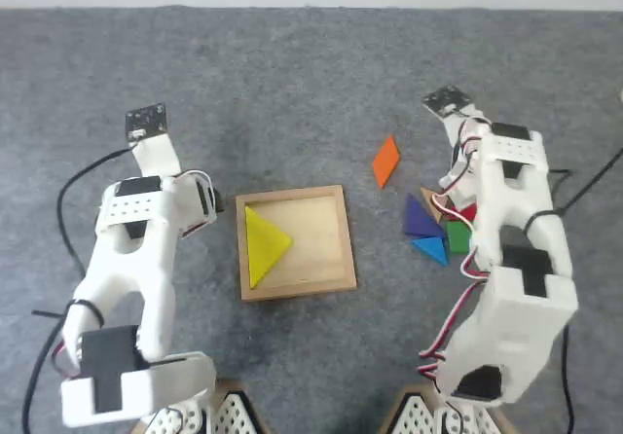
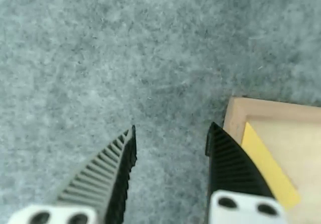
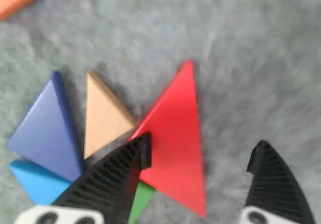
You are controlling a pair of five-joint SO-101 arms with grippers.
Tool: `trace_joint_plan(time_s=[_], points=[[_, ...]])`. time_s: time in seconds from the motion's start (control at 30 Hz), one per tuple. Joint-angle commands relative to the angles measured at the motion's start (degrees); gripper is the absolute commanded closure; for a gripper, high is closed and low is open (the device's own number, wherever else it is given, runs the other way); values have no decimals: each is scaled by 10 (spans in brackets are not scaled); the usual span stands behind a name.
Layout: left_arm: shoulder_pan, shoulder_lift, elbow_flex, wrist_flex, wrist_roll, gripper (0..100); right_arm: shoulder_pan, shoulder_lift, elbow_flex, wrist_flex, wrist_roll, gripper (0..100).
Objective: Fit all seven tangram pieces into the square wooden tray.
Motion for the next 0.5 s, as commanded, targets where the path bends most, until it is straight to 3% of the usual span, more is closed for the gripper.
trace_joint_plan(time_s=[0.0, 0.23, 0.47], points=[[-4, -28, -20, 1, -8, 778, -2, 10, -18, 17, 26, 677], [-4, -26, -16, -11, -11, 778, 10, -7, -18, 69, 69, 674], [-4, -25, -15, -10, -11, 778, 10, -71, 35, 84, 122, 589]])
